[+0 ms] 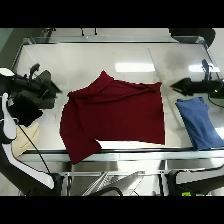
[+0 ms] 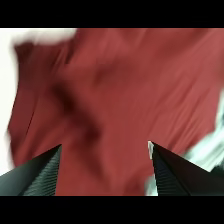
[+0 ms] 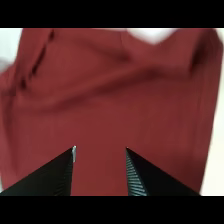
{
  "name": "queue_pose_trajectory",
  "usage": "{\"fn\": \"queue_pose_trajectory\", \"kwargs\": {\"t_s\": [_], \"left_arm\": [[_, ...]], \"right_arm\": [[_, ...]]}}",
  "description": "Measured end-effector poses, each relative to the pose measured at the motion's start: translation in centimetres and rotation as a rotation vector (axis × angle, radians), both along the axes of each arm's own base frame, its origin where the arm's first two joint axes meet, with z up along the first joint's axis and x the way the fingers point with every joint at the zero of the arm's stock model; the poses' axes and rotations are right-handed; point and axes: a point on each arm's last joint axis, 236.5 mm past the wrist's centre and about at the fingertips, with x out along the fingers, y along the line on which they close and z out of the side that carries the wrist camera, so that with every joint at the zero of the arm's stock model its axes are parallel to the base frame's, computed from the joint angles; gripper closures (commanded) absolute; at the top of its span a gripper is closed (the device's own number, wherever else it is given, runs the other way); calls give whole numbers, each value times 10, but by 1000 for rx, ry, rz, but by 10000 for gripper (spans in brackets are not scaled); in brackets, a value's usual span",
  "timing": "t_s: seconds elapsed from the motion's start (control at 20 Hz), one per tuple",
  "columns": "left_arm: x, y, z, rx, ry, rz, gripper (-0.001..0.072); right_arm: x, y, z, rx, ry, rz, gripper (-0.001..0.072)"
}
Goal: Fold the shirts.
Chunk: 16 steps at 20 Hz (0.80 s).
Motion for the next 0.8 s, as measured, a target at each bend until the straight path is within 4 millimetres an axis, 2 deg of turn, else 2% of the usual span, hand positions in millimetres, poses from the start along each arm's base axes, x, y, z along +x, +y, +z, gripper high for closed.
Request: {"fn": "queue_pose_trajectory", "kwargs": {"t_s": [0.15, 0.25, 0.4, 0.55, 0.8], "left_arm": [[-69, 21, -27, 100, 173, 14, 106], [-113, 24, -46, 116, 259, 21, 106], [-159, 19, -72, 119, 329, 23, 106], [-174, 10, -94, 118, 322, 18, 106], [-167, -27, -103, -4, 284, -9, 124]], "right_arm": [[-55, -14, -19, 0, 122, -36, 347], [-87, -23, -35, -3, 187, -87, 347], [-122, -28, -58, 2, 250, -146, 347], [-147, -19, -75, 21, 296, -160, 346], [-179, 1, -102, 64, 381, -158, 346]]}}
